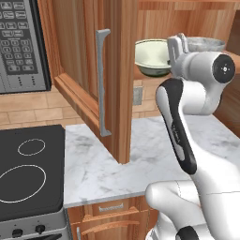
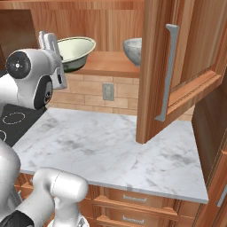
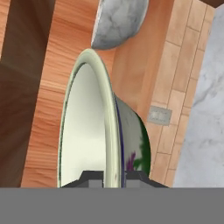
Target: Open the cabinet. Pick the bowls from the counter and place them in the cabinet. Then close the cabinet.
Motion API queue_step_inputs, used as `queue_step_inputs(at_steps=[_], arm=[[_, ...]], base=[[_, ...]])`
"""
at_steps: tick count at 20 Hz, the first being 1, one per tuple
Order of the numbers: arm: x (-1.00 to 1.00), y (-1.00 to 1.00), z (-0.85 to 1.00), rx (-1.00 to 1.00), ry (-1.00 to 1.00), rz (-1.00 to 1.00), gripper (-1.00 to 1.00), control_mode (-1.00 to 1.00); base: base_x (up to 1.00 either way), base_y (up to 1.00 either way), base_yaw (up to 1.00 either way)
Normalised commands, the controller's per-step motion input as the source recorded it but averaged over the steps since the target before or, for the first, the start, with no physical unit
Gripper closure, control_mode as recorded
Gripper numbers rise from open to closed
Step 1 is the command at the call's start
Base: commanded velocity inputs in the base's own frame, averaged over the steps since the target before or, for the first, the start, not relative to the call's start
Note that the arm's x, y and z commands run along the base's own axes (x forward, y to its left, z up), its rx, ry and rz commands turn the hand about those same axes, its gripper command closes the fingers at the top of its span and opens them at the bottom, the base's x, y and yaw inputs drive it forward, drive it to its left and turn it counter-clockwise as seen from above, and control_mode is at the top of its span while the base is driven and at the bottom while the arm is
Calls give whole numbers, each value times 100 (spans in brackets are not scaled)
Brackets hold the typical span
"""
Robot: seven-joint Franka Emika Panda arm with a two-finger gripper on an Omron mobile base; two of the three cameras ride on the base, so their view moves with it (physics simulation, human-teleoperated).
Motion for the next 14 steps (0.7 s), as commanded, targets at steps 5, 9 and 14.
queue_step_inputs(at_steps=[5,9,14], arm=[[53,8,-32,0,0,0,100,-100],[51,4,-23,0,0,0,100,-100],[50,3,-11,0,0,0,100,-100]], base=[[0,0,0],[0,0,0],[0,0,0]])
